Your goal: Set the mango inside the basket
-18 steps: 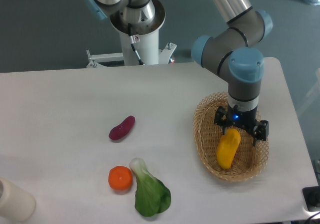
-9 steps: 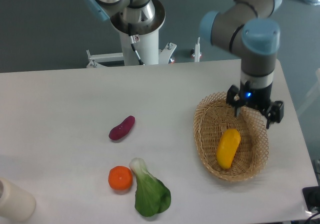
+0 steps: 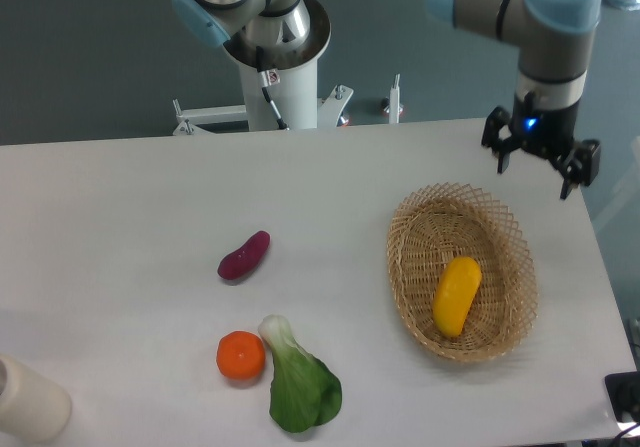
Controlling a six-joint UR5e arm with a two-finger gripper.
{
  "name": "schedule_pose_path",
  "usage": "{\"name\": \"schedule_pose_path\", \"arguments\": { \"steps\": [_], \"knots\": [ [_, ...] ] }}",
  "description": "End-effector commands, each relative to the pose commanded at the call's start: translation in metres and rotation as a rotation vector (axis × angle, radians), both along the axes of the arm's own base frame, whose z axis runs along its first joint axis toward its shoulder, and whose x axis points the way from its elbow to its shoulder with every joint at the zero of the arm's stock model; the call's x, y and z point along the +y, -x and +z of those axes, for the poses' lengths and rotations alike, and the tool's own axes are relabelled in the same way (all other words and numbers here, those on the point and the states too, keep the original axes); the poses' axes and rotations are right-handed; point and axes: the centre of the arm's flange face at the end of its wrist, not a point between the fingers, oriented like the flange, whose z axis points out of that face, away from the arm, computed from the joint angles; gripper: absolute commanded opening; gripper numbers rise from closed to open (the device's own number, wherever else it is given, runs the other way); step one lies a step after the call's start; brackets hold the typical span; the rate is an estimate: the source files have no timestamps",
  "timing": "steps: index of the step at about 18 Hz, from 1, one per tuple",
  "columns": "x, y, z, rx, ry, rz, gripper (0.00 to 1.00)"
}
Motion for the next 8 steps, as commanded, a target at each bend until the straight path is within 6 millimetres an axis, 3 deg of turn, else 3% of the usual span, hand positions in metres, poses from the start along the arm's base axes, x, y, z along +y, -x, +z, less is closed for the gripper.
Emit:
{"name": "schedule_pose_path", "arguments": {
  "steps": [3,8],
  "knots": [
    [-0.017,0.001,0.006,-0.002,0.008,-0.018,1.00],
    [-0.020,-0.001,0.008,-0.009,0.008,-0.014,1.00]
  ]
}}
